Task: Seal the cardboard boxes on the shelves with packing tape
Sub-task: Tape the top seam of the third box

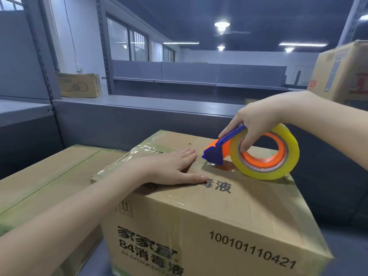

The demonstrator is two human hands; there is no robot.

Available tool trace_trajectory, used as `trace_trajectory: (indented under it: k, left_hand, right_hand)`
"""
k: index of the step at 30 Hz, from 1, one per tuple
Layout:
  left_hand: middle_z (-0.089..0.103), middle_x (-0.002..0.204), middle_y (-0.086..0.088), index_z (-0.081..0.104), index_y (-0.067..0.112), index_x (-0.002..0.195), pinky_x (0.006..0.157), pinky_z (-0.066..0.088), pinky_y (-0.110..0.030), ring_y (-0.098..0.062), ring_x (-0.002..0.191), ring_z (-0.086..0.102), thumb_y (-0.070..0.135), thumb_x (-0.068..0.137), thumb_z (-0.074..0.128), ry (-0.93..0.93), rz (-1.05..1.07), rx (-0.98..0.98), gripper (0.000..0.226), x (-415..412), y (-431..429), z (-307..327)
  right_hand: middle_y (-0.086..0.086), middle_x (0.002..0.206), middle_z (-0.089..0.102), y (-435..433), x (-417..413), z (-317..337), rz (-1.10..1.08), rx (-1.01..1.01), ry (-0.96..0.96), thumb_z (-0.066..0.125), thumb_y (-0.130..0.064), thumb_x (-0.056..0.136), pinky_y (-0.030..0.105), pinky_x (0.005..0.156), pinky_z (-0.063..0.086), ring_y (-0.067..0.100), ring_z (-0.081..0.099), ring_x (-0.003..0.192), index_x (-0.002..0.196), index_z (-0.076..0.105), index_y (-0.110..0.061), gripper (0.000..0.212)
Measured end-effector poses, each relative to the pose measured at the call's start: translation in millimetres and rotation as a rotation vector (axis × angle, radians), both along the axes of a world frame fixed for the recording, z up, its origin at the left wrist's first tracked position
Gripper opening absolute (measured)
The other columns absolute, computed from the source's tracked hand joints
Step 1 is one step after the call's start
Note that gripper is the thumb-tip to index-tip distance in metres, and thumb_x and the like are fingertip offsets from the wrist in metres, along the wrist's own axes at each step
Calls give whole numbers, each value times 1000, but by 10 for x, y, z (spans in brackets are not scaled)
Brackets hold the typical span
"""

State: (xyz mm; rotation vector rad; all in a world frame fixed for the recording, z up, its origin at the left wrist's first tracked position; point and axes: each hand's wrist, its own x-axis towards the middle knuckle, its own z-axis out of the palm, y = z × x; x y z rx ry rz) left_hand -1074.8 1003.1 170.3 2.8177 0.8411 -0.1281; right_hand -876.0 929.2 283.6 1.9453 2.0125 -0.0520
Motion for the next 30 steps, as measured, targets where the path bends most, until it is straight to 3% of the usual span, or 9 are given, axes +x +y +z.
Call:
trace_trajectory:
  k: [4,11,17,23,26,30]
  left_hand:
    - [-11,154,17,-2,28,149,107,-1,-17,6,138,-7,77,73,29,-11,6,-19,96,4,-27,14]
    - [-10,153,22,1,32,149,105,-2,-14,13,131,-6,78,68,30,-13,5,-10,98,5,-18,20]
    - [-6,148,31,4,41,147,109,5,-20,10,134,2,84,62,32,-19,62,-46,99,-10,-23,29]
    - [5,154,21,8,36,148,112,14,-26,-4,140,15,86,59,28,60,104,-2,105,84,-85,131]
    - [20,153,14,14,29,148,110,25,-32,-13,135,29,88,56,24,134,147,75,110,217,-209,215]
    - [-7,151,27,-1,33,149,110,7,-21,3,140,2,87,61,21,95,-34,10,104,506,-468,185]
  right_hand:
    - [-16,104,58,-85,57,3,-4,44,-3,67,-41,82,8,57,41,5,53,78,133,43,-45,57]
    - [-13,108,58,-323,210,44,-7,68,50,64,-41,84,2,50,43,7,56,84,135,38,-48,58]
    - [-18,106,61,-662,501,127,-34,59,81,66,-42,81,13,68,45,2,56,87,127,40,-59,56]
    - [-33,102,59,-1070,941,-62,-112,38,223,67,-41,81,9,73,47,-10,57,82,118,35,-68,56]
    - [-37,98,53,-1062,965,-153,-84,36,230,66,-37,83,2,64,42,-21,51,76,122,35,-64,56]
    - [-35,101,53,-1065,979,-158,-92,31,245,66,-38,83,4,64,44,-21,52,76,125,35,-62,57]
